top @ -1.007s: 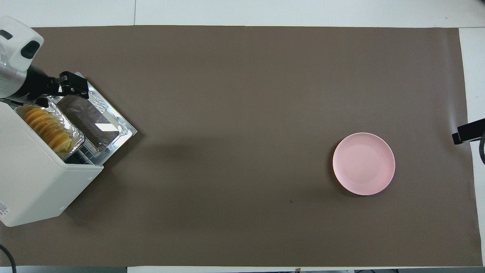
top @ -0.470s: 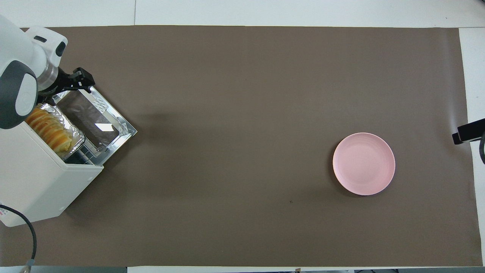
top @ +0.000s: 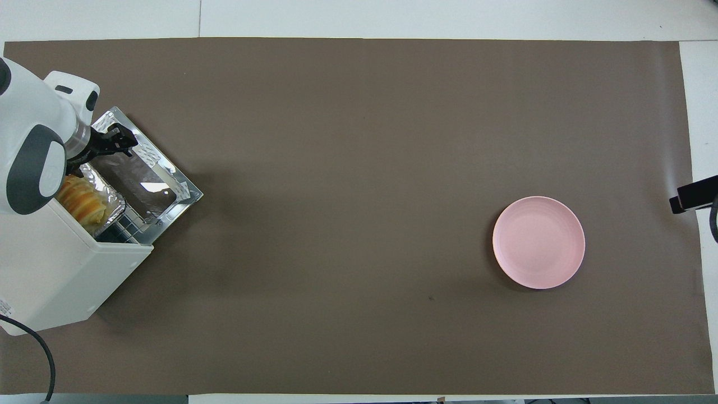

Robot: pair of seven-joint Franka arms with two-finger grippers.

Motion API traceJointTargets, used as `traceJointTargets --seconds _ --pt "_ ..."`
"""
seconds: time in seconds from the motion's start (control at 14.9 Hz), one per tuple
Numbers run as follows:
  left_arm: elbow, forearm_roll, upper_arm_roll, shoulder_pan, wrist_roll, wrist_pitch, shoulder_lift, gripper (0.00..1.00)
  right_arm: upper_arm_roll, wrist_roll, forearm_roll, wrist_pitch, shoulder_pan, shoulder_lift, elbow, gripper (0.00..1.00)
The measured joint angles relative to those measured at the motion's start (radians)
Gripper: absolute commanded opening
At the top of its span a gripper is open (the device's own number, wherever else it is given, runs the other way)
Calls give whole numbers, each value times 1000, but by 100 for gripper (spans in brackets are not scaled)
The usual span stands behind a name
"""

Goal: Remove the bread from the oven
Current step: 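Pull the foil tray out of the oven with the left gripper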

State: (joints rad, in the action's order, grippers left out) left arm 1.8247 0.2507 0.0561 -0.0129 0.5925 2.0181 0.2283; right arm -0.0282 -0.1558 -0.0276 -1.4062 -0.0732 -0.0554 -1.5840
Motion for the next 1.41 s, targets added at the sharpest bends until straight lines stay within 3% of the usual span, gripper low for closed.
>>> traceJointTargets --seconds 0.07,0.34,0.6,0.81,0.87,1.01,1.07,1.41 --pt "12 0 0 -5 3 15 -1 86 0 0 0 0 0 0 0 100" --pt "39 0 -1 -9 6 36 -7 70 0 0 0 5 0 0 0 100" --pt "58 0 -1 -9 9 45 -8 67 1 0 0 10 0 0 0 100" --pt "74 1 -1 -24 10 50 -8 55 1 0 0 10 0 0 0 100" --pt "81 1 -1 -29 10 52 -8 41 1 0 0 11 0 0 0 100" --pt "91 1 -1 -36 10 61 -9 4 2 0 0 14 0 0 0 100" --pt "94 2 -1 -37 10 62 -9 0 2 0 0 15 0 0 0 100" --pt "84 3 5 -34 6 60 -12 0 2 0 0 16 0 0 0 100"
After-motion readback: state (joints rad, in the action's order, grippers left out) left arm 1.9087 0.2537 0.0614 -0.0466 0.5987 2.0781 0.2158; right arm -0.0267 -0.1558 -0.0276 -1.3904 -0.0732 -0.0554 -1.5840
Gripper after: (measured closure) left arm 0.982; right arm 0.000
